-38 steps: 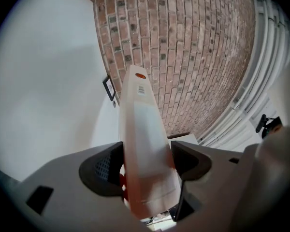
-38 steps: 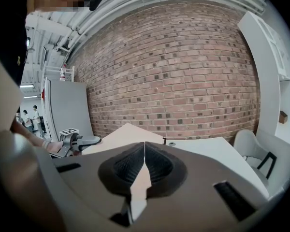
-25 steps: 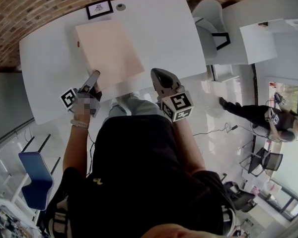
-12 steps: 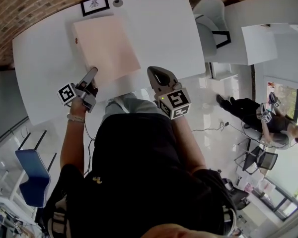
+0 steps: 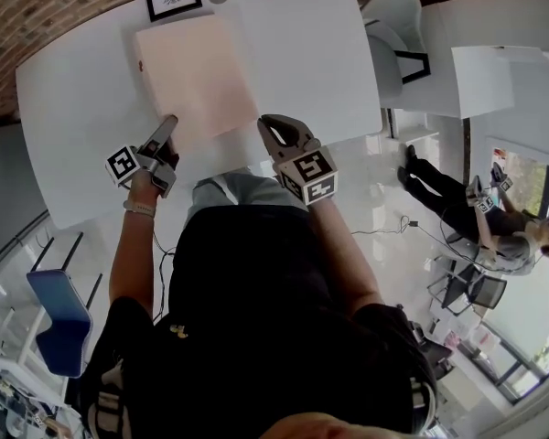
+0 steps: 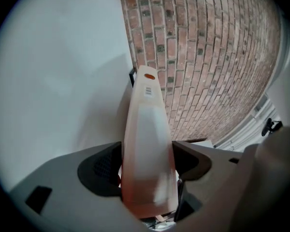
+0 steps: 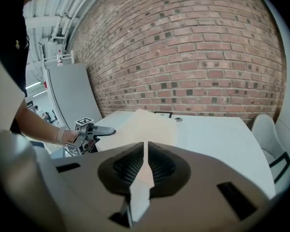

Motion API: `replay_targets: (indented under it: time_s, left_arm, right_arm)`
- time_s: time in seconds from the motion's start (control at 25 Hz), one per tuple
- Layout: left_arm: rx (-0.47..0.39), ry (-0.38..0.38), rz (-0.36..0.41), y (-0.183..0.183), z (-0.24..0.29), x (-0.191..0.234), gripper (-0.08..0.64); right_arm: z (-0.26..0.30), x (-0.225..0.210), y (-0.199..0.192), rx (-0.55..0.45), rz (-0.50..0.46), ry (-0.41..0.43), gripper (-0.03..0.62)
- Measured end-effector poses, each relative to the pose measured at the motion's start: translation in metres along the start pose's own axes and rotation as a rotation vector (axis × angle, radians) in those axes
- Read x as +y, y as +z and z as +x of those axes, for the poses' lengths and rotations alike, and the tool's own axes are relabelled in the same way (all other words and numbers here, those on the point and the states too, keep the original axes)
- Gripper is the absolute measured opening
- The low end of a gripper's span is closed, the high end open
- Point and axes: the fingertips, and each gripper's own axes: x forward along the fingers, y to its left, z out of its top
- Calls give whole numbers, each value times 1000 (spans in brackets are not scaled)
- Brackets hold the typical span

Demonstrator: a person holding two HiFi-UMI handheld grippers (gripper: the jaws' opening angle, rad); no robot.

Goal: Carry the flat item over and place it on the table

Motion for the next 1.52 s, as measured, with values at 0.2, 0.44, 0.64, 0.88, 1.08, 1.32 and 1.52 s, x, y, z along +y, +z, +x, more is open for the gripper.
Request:
replay_targets:
  time_s: [0.2,0.44,0.64,0.88,1.08,1.32,1.52]
  left_arm:
    - [-39,39,-28,12,-1,20,308]
    - [-60,60,-45,21,-7,30,308]
    - [-68,56,-69,26,-9,34,308]
    - [-64,62,-54,28,-11,37,308]
    - [-66,56,-47,29,-13,38,308]
    - [-95,81,-18,30,-19,47,310]
    - [-129,91,-17,28,-26,51,313]
  right_arm:
    - [40,6,-26,87,-37,34,111]
    - [75,9,-61,218,-88,25,286]
    - [90,-5,-86,313,-161,-32,365]
    - [101,-2,-97,345,-151,-23,368]
    - [106,3,-106,381,-166,-18,368]
    - [107,2,-107,377,-160,-39,353]
    - [110,1,-115,392,-130,-28,351]
